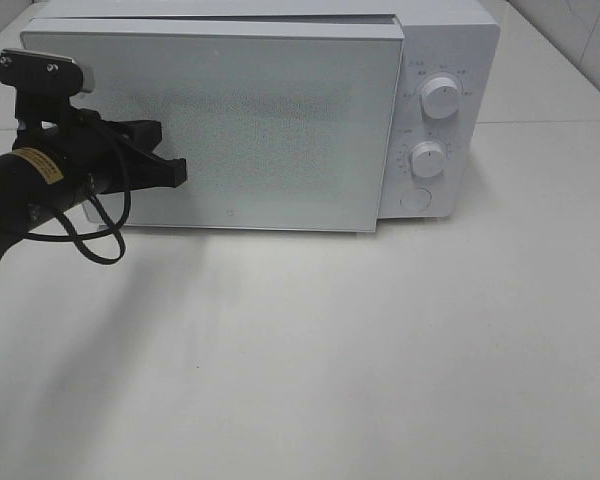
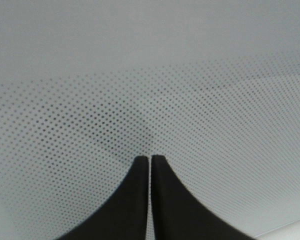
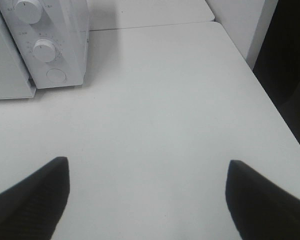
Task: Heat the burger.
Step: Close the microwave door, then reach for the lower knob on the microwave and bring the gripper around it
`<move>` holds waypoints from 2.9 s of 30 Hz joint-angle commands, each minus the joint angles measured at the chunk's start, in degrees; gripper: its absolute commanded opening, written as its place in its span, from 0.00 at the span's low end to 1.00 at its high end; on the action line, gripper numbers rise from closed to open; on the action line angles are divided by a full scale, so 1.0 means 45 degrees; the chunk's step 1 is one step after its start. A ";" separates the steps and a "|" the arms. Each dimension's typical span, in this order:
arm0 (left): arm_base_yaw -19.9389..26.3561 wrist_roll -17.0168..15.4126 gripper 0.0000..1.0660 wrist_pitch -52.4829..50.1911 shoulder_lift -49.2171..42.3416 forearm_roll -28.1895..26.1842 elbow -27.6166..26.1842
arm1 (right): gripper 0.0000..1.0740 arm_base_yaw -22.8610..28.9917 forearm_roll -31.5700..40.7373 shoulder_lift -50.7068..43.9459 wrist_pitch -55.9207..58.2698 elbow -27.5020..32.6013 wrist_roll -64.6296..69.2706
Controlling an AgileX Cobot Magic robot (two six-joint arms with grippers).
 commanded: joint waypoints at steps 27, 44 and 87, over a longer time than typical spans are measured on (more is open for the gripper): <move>-0.1108 0.1630 0.00 0.0102 0.1770 -0.1732 -0.3896 | 0.71 0.0038 -0.0051 -0.0382 -0.0064 0.0076 0.0038; -0.1897 0.1935 0.00 0.1120 0.1770 -0.1999 -0.4584 | 0.71 0.0038 -0.0051 -0.0382 -0.0064 0.0076 0.0038; -0.2839 0.0573 0.73 2.1747 -0.6264 -0.1413 -0.4584 | 0.71 0.0038 -0.0051 -0.0382 -0.0064 0.0076 0.0038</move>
